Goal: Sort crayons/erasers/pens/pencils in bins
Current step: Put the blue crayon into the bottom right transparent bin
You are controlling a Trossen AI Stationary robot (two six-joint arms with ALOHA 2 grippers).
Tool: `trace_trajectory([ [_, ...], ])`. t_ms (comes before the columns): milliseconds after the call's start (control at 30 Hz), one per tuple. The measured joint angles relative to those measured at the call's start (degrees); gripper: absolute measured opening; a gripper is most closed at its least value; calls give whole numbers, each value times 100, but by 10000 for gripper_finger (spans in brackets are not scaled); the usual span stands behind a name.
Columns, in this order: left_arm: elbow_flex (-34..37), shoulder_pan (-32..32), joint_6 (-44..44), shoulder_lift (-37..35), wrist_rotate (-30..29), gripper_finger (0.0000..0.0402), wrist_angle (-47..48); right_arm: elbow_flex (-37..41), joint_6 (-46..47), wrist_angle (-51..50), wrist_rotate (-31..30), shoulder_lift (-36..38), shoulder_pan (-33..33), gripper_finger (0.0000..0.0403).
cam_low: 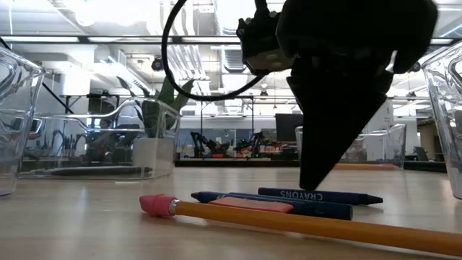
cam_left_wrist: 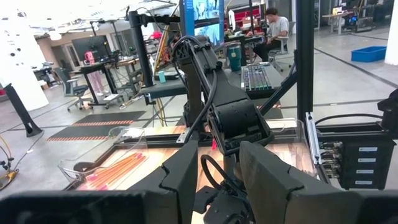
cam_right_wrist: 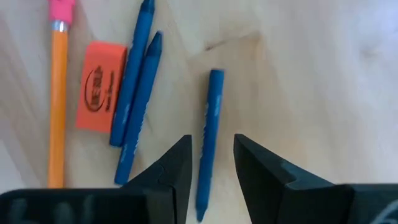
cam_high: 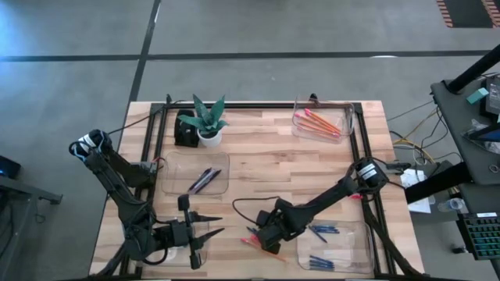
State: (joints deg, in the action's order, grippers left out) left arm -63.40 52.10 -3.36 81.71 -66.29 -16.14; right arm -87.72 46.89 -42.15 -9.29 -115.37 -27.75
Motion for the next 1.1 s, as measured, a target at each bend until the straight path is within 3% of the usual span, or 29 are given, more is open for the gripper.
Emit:
trace_trajectory([
  [600, 2, 0, 0, 0, 1, 107, -8, 21, -54, -83, 91, 0, 2, 81],
  [767, 2, -1, 4, 0, 0, 107, -9, 22, -59, -81, 375, 0, 0, 80],
  [1100, 2, -1, 7, 0, 1, 107, -11, 22, -56, -18, 274, -69, 51, 79],
])
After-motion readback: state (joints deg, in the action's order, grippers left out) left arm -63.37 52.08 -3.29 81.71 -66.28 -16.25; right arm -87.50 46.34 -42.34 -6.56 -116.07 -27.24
